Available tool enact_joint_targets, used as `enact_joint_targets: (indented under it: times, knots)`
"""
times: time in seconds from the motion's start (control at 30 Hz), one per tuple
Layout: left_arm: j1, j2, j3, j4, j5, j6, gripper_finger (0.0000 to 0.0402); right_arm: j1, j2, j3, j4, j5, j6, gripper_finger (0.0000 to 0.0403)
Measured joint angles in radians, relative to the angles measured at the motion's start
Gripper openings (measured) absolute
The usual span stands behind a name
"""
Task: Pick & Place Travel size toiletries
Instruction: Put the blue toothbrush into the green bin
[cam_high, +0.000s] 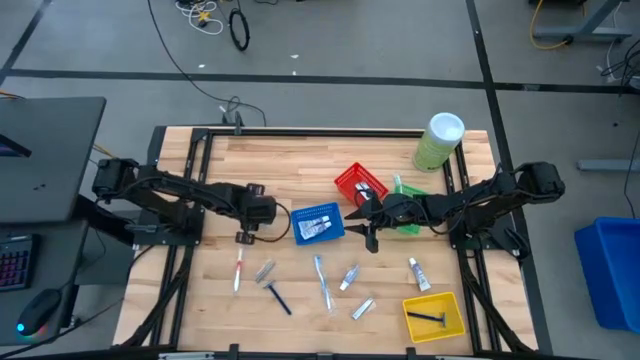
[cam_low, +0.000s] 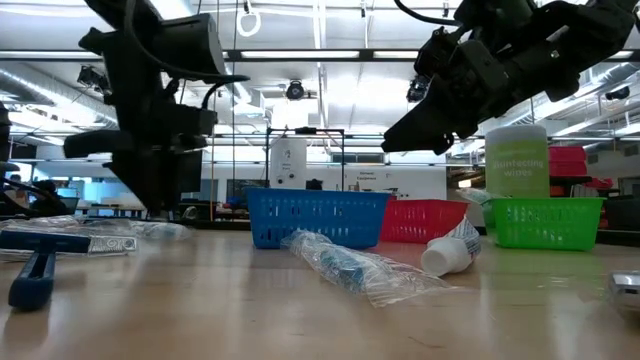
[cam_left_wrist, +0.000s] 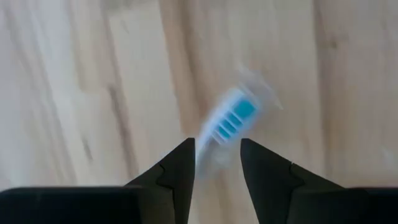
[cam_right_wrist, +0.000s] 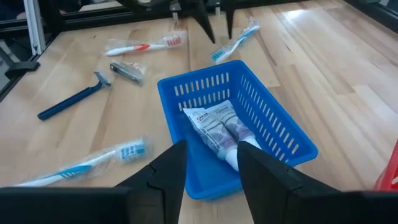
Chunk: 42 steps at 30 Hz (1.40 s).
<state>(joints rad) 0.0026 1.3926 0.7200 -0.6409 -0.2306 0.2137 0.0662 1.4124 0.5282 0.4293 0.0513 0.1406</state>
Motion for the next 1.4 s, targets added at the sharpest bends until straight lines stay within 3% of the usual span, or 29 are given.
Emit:
enact_joint_targets:
  times: [0.7,0.93,1.13,1.23,1.4]
  knots:
    - [0.158,-0.001,-0.150,0.183,0.094,0.055,0.0136,0.000,0.000,0.000,-0.003,0.000,0.008,0.0144]
    - [0.158,0.000,-0.151,0.207,0.124,0.020,0.0082,0.000,0.000,0.000,0.001,0.000,0.000,0.0146]
    - [0.111,-0.024,-0.150,0.221,0.166,-0.149,0.0027,0.000,0.000,0.000,0.001,0.000,0.000,0.0146]
    - [0.061,-0.058,-0.120,0.219,0.155,-0.188,0.0025,0.000,0.000,0.000,0.002,0.000,0.000,0.0147]
    - [-0.055,-0.134,-0.031,0.246,0.023,-0.234,0.0047,0.006,0.000,0.000,0.047,0.000,0.013,0.0148]
